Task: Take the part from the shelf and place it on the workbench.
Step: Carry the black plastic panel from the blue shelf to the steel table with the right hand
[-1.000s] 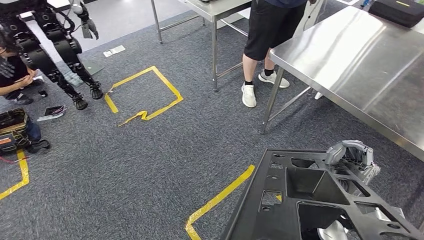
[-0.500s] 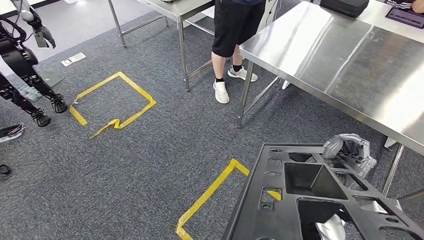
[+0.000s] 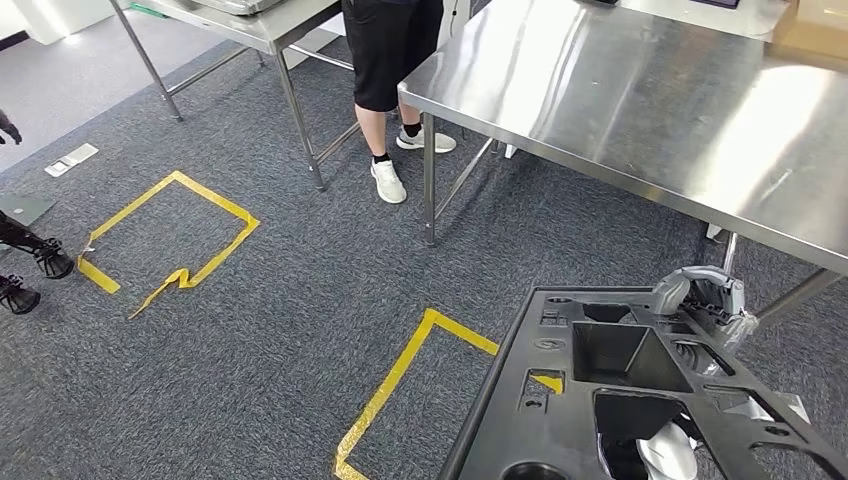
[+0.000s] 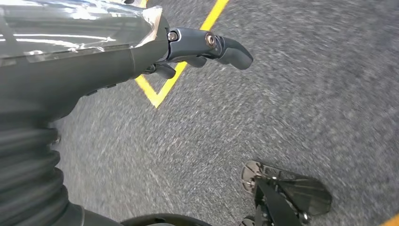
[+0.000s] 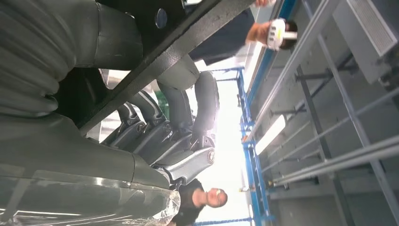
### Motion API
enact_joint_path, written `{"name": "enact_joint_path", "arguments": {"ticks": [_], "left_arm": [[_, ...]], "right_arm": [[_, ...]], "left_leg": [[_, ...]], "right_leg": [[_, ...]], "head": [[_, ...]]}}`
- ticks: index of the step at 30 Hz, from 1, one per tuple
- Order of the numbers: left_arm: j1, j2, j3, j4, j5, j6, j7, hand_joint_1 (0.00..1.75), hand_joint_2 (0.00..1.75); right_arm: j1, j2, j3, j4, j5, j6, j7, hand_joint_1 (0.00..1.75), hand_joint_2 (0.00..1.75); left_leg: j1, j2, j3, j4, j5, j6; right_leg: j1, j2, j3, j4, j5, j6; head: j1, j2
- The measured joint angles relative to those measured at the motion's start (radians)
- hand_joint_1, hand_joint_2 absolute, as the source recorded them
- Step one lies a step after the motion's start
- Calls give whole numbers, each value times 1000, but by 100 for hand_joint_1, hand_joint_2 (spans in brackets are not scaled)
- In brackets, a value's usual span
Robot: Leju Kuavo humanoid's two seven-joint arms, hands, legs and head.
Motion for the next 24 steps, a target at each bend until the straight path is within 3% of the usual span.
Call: {"name": "enact_joint_path", "arguments": {"ticks": [2,3,4,6,8,10,12,14,16,18,19,20,21,22,24], "left_arm": [[1,0,2,0,2,0,0,0,175],[2,0,4,0,4,-1,0,0,175],[3,-1,6,0,5,-3,0,0,175],[3,-1,9,0,7,-8,-4,0,175],[2,-2,11,0,8,-10,-7,0,175],[2,-2,12,0,9,-11,-8,0,175],[0,-3,12,-1,9,-11,-10,0,175],[-2,-5,13,-1,11,-12,-11,0,175],[-3,-8,13,-1,13,-14,-11,0,175],[-3,-9,13,-2,15,-18,-11,0,175],[-3,-9,14,-2,16,-19,-11,0,175],[-3,-10,14,-2,16,-20,-11,0,175],[-4,-10,14,-2,16,-20,-11,0,175],[-4,-11,14,-2,16,-21,-11,0,175],[-5,-13,14,-3,16,-22,-12,0,175]], "right_arm": [[1,1,1,0,0,1,0,175,175],[3,2,1,0,0,1,0,175,175],[5,2,1,0,1,1,0,175,175],[6,3,1,0,3,4,0,175,175],[6,3,1,-1,5,6,0,175,175],[6,3,1,-2,6,8,1,175,175],[9,3,1,-4,8,10,1,175,175],[11,2,0,-6,13,15,3,175,175],[11,2,0,-8,19,22,5,175,175],[13,3,0,-8,22,27,6,175,175],[14,3,0,-8,23,29,6,175,175],[14,3,0,-9,24,31,6,175,175],[14,3,0,-9,25,33,7,175,175],[14,3,0,-10,27,35,7,175,175],[12,5,-1,-14,31,39,9,175,175]], "left_leg": [[2,-30,-68,136,-61,-3],[3,-34,-92,179,-70,-4],[5,-35,-99,185,-58,-4],[11,-48,-56,84,15,-5],[18,-88,3,-42,65,-5],[17,-105,22,-86,70,-2],[13,-82,23,-92,76,12],[13,-58,25,-101,84,29],[11,-32,24,-105,87,39],[9,-3,22,-104,86,41],[8,10,21,-104,85,41],[9,24,22,-104,85,40],[9,35,24,-104,83,38],[8,46,27,-103,81,34],[2,64,33,-101,75,23]], "right_leg": [[1,21,-3,0,1,-7],[2,34,-3,1,2,-8],[2,47,-4,2,3,-8],[0,75,-3,4,3,-8],[3,99,-7,10,3,-1],[4,120,-16,11,6,12],[0,131,-26,7,12,26],[3,90,-51,44,-6,29],[7,35,-109,162,-58,20],[7,20,-169,290,-104,18],[6,18,-176,310,-107,23],[5,12,-161,287,-95,31],[4,1,-127,229,-73,41],[4,-27,-79,146,-48,48],[9,-65,-12,31,-20,46]], "head": [[-2,0],[-2,0],[-2,0],[-2,0],[-2,0],[-2,0],[-2,0],[2,0],[9,0],[12,0],[12,0],[13,0],[14,0],[16,0],[17,0]]}}
